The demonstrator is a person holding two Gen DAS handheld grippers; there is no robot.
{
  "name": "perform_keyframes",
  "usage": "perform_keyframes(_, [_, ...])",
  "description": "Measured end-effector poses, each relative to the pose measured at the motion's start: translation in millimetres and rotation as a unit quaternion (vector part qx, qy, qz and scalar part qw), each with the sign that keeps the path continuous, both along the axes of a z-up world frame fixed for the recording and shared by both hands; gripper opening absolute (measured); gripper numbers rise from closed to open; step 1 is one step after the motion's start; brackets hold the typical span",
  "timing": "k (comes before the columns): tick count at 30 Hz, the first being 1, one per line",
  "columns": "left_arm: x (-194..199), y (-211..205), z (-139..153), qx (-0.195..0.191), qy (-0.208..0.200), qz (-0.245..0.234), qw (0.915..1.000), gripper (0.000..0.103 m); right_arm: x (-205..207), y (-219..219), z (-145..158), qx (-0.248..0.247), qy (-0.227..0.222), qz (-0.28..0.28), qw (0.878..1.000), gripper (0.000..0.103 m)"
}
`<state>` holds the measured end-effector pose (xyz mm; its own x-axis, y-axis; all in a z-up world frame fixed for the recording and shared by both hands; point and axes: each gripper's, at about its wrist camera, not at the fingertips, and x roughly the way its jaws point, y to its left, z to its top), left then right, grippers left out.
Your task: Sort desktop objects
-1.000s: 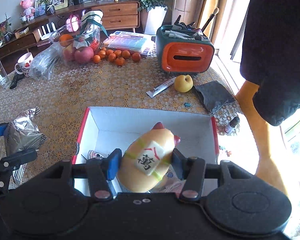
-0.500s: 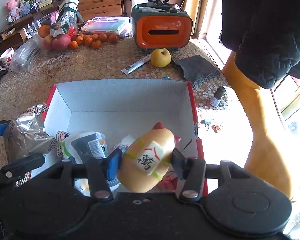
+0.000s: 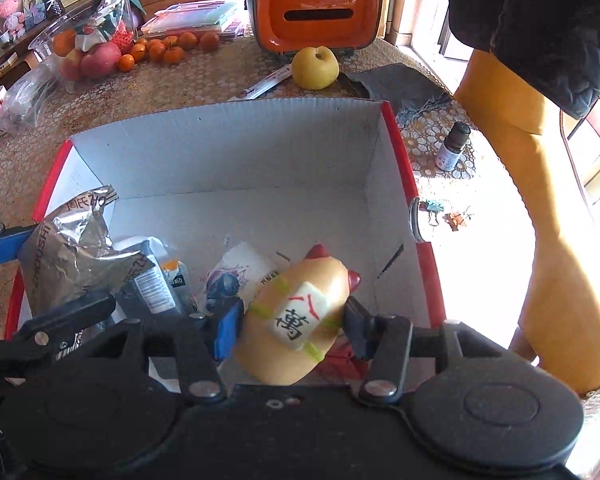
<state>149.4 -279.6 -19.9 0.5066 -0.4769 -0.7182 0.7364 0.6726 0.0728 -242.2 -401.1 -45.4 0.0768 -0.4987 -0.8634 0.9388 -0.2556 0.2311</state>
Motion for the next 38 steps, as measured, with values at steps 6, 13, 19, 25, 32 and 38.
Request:
perform_keyframes(6, [11, -4, -12, 0.017, 0.005, 0.005, 0.9998, 0.057, 1, -16, -11, 0.008, 0.000, -0.008, 1.000, 0.054])
perform_keyframes(13, [21, -6, -26, 0.024, 0.024, 0.015, 0.9993, 0.057, 1, -19, -17, 0.003, -0.006, -0.015, 1.000, 0.057])
perform_keyframes(19, [19, -8, -29, 0.030, 0.032, 0.005, 0.9991, 0.060, -1, -13, -14, -0.011, -0.013, -0.018, 1.000, 0.067])
perform_keyframes(25, [13, -1, -27, 0.015, 0.046, 0.002, 0.9989, 0.070, 2, -4, -4, -0.029, -0.014, -0.013, 0.999, 0.071])
perform_keyframes(32, [3, 9, -12, -0.010, 0.050, 0.004, 0.9987, 0.071, 7, 8, 16, -0.056, -0.014, -0.011, 0.998, 0.074])
perform_keyframes(38, [-7, 21, 3, -0.029, 0.043, 0.010, 0.9986, 0.072, 11, 21, 33, -0.078, -0.017, -0.013, 0.997, 0.074])
